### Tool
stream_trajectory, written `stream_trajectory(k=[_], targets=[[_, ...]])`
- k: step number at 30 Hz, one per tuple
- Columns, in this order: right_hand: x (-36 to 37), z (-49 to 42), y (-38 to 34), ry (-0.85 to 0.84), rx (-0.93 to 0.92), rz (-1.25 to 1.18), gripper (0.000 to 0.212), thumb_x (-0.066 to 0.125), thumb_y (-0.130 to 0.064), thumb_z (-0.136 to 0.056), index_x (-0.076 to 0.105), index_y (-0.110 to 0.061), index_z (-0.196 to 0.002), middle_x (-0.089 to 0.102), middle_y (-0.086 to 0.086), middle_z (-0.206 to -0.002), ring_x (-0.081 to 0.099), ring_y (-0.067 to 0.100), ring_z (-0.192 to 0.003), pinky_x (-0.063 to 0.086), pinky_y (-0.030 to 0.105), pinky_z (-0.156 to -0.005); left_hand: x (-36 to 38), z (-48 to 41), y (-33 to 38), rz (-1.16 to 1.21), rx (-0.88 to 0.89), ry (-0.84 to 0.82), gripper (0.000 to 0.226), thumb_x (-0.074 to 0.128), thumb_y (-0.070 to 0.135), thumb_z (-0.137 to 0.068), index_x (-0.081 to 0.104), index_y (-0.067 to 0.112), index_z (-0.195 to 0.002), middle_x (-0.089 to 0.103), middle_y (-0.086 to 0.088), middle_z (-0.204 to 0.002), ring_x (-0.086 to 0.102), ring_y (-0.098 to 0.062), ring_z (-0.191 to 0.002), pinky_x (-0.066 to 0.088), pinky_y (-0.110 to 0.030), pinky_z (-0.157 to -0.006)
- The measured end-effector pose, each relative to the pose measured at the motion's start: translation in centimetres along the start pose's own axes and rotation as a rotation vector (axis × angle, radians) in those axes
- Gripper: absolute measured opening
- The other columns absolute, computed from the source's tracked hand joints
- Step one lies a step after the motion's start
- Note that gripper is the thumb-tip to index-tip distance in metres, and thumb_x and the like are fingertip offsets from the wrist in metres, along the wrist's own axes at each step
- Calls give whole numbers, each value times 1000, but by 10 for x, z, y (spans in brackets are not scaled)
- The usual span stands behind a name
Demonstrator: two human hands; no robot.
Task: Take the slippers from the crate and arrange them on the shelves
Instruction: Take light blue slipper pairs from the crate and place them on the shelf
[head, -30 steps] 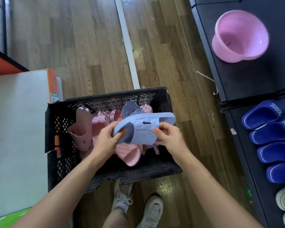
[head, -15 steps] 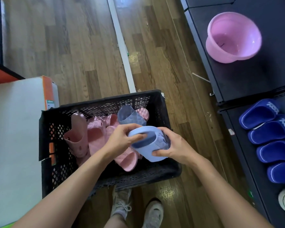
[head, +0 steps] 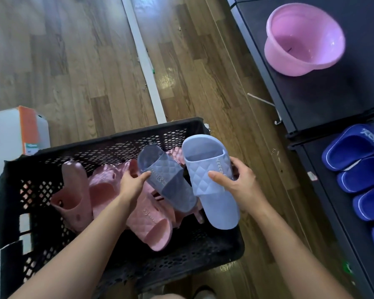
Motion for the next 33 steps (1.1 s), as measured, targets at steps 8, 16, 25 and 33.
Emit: stream_trajectory(k=[8, 16, 25, 33], targets=[[10, -9, 7, -7, -23, 1, 54, 70, -58, -55, 64, -25, -97, 72, -8, -93, 67, 8, -88, 55, 39, -81, 31, -14, -7, 130, -244, -182, 50, 70, 20, -82, 51, 3, -125, 56, -7, -120, 52, -26, -109, 37, -35, -95], [5, 11, -1, 34, 5, 9, 34, 81, -34, -68, 62, -28, -96, 71, -11, -92, 66, 2, -87, 56, 34, -81, 33, -2, -15, 209, -103, -129, 38, 80, 8, -67, 62, 0, -100, 68, -15, -96, 64, -17, -64, 48, -17, -44], [0, 79, -49, 27, 90, 11, 52, 76, -52, -54, 58, -31, -98, 69, -11, -98, 66, 8, -90, 56, 31, -75, -53, 78, 0, 105, 15, -99, 85, 91, 34, -43, 53, 8, -114, 66, -8, -108, 65, -20, -97, 54, -38, -83], [-22, 156, -139, 5, 72, -44, 51, 79, -31, -71, 53, -21, -115, 63, -7, -108, 62, 9, -95, 51, 22, -70, -122, 221, 96, 5, 236, -217, 46, 68, -12, -73, 46, 5, -110, 57, 4, -88, 60, 13, -60, 45, -6, -48]])
Point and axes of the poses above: each hand's wrist, its own z-axis away from the middle knuckle, its own x-axis out of the palm, y = z × x, the point moved 2 cm from there along -z, towards the middle knuckle
